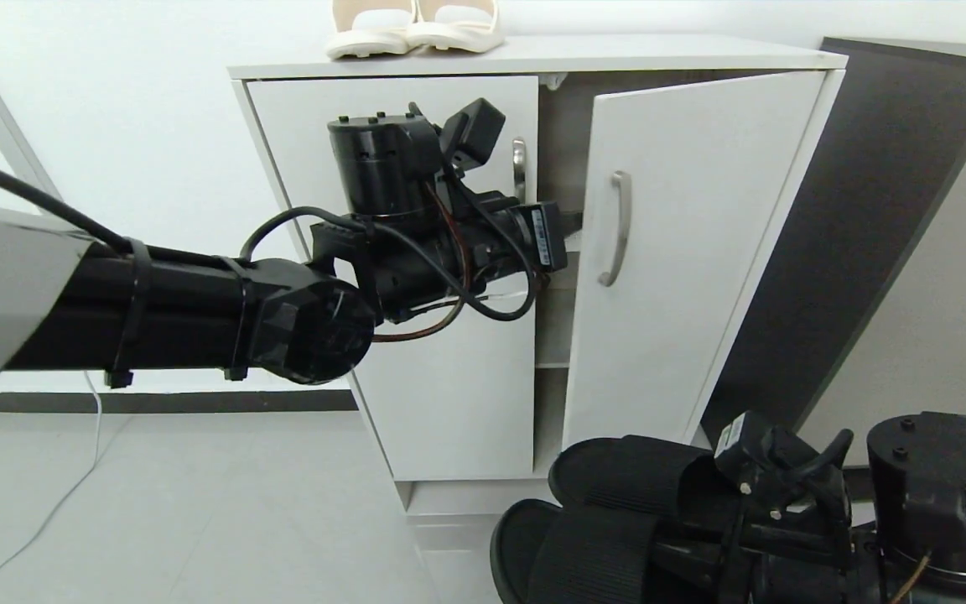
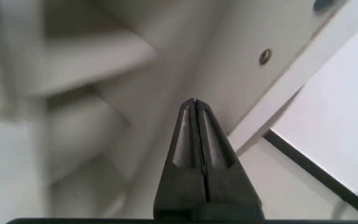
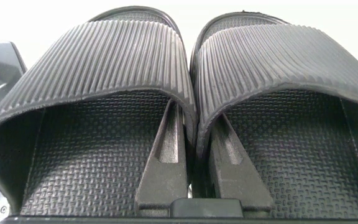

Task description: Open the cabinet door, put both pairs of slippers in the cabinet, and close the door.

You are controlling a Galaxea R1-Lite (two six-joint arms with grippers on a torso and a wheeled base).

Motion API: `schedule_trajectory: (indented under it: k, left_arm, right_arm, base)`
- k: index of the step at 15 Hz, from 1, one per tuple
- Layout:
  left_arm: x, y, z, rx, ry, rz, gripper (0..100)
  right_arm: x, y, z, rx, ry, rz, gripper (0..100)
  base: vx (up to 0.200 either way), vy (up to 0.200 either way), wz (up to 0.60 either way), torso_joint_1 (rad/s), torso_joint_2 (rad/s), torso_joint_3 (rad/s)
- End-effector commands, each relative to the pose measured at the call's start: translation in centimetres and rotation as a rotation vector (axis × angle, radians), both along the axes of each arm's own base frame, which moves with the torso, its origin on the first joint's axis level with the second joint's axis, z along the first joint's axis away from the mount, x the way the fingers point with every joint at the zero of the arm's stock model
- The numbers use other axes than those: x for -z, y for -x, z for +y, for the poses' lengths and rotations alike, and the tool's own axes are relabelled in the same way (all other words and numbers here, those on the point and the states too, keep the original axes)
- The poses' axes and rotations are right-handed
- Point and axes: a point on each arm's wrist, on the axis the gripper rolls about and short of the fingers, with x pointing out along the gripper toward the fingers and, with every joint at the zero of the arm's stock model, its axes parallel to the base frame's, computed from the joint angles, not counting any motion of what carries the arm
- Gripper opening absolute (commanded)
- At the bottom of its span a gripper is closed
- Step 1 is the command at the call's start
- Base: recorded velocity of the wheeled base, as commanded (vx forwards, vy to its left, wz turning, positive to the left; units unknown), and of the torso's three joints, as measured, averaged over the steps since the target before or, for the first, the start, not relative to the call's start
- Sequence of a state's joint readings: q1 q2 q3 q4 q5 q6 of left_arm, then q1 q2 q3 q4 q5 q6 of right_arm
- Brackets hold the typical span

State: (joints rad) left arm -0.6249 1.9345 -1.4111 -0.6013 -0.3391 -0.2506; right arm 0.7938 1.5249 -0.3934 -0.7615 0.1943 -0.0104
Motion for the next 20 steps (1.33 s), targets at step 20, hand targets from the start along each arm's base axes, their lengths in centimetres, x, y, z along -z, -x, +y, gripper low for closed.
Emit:
schedule_trajectory:
  k: [20]
  left_arm:
    - [-0.6, 5.8, 9.5, -0.161, 0.056, -0.044, 0]
  right_arm:
    - [-0.3, -1.4, -0.5, 0.054, 0.0, -0.024, 0]
  base:
    - [-0.03, 0.0, 0.0, 0.0, 0.0, 0.001]
